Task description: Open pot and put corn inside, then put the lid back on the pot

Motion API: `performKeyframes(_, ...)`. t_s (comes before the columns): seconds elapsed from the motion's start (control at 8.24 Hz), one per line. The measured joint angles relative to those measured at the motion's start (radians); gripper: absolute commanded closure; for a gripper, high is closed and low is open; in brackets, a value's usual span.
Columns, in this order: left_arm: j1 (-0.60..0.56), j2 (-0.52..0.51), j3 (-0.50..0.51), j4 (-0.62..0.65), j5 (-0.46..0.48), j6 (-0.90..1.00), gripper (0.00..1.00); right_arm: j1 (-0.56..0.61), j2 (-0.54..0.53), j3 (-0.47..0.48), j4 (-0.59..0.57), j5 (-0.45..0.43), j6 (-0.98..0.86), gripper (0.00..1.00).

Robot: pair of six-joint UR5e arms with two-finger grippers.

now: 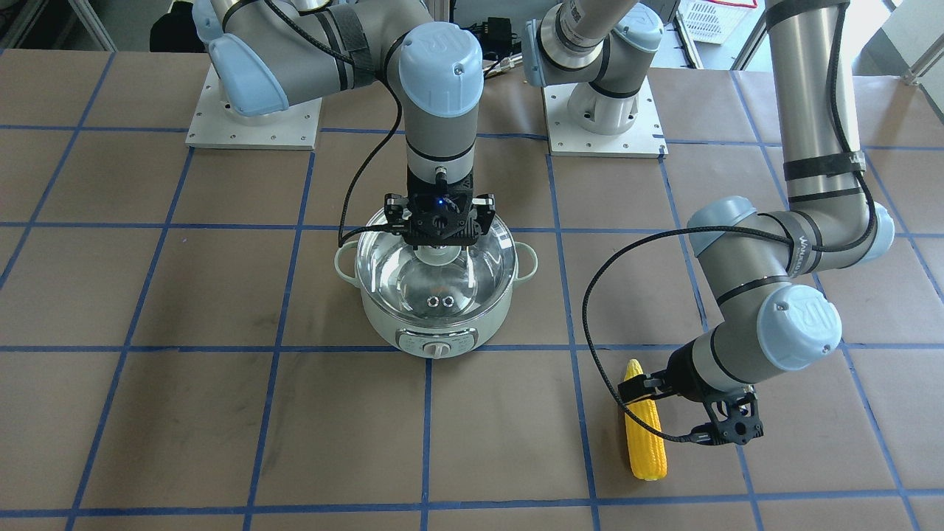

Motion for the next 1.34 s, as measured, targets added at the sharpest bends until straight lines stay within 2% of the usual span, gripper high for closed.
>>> performKeyframes(0.12, 0.000, -0.013, 0.000, 0.009, 0.000, -0.017, 0.00, 0.000, 0.000, 0.000, 0.002, 0.001, 0.000, 0.70)
performKeyframes(0.24, 0.000, -0.023, 0.001, 0.019, 0.000, -0.026, 0.00, 0.000, 0.000, 0.000, 0.003, 0.003, 0.000, 0.75)
performKeyframes(0.36, 0.000, -0.029, 0.001, 0.024, 0.000, -0.031, 0.08, 0.000, 0.001, 0.000, 0.003, 0.003, 0.000, 0.84)
performKeyframes(0.61, 0.000, -0.040, 0.004, 0.028, 0.000, -0.035, 0.08, -0.003, -0.004, -0.007, -0.003, -0.005, -0.016, 0.91)
performKeyframes(0.73, 0.000, -0.047, 0.004, 0.028, -0.001, -0.043, 0.27, -0.008, -0.009, -0.021, 0.000, -0.009, -0.026, 0.91)
performKeyframes(0.85, 0.000, -0.052, 0.005, 0.029, -0.001, -0.059, 0.71, -0.019, -0.017, -0.045, 0.014, -0.011, -0.032, 0.92)
performKeyframes(0.97, 0.000, -0.054, 0.005, 0.029, -0.001, -0.070, 1.00, -0.044, -0.031, -0.077, 0.055, -0.009, -0.046, 0.93)
performKeyframes(1.34, 0.000, -0.045, 0.008, 0.024, -0.002, -0.083, 1.00, -0.218, -0.083, -0.164, 0.206, -0.014, -0.235, 0.93)
